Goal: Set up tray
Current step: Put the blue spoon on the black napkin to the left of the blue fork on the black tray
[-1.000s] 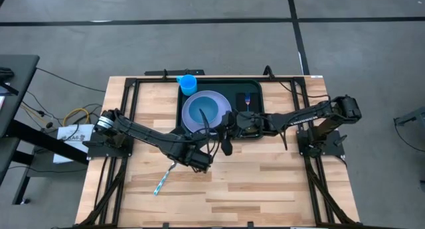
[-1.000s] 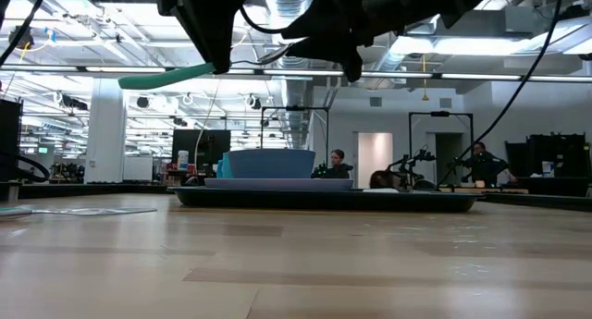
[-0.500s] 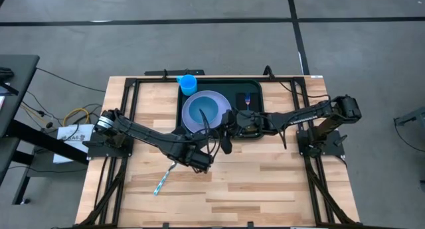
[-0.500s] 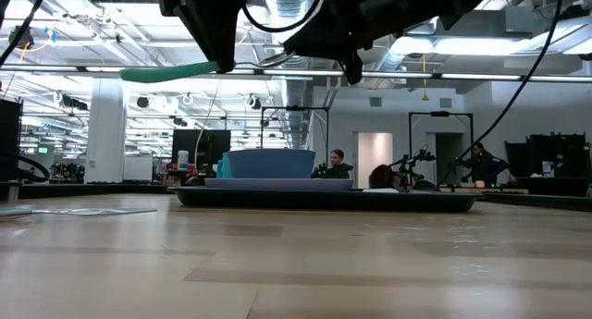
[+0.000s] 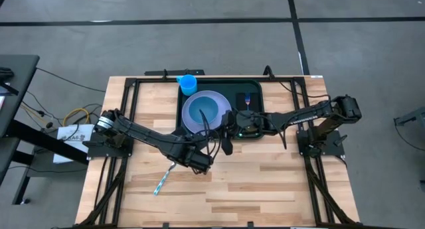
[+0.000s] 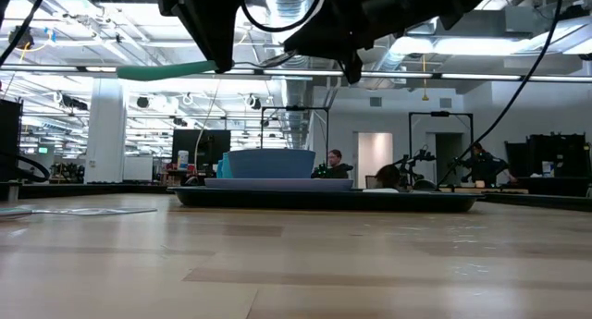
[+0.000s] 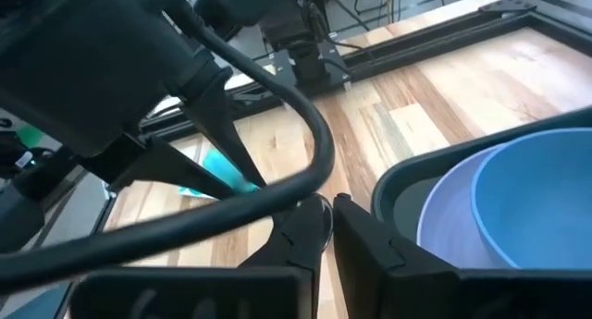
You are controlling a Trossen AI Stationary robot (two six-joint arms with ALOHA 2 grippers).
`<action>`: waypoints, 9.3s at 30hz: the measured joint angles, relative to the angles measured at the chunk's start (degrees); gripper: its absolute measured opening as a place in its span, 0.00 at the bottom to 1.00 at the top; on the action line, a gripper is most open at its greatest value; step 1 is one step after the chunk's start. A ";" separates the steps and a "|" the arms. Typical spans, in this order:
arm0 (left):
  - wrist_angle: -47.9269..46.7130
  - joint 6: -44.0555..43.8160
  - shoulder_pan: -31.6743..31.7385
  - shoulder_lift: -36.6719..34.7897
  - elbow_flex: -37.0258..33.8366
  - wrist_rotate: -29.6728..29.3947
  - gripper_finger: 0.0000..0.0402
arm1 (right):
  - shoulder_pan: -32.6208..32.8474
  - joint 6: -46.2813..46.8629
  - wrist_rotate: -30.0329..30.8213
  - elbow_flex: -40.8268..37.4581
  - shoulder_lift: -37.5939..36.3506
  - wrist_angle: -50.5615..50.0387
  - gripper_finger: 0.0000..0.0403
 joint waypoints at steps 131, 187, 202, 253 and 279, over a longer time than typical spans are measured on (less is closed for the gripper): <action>-13.81 1.20 -3.02 -0.07 22.40 -15.23 0.03 | -39.75 -33.80 -21.00 25.03 -2.91 -70.12 0.00; -14.43 6.22 -0.14 -2.43 22.36 -23.33 0.03 | -43.25 -45.24 -20.88 41.09 13.45 -89.48 0.00; 5.13 26.38 -1.57 -24.63 -2.13 -20.93 0.03 | -49.78 -44.44 -31.25 7.29 -7.10 -60.83 0.00; 63.39 35.76 0.79 -42.73 -51.28 -19.58 0.03 | -43.31 -32.04 -8.02 0.64 10.00 -48.70 0.00; 63.20 35.74 0.76 -42.77 -51.28 -19.54 0.03 | -38.91 -36.04 -5.75 0.86 9.09 -51.45 0.00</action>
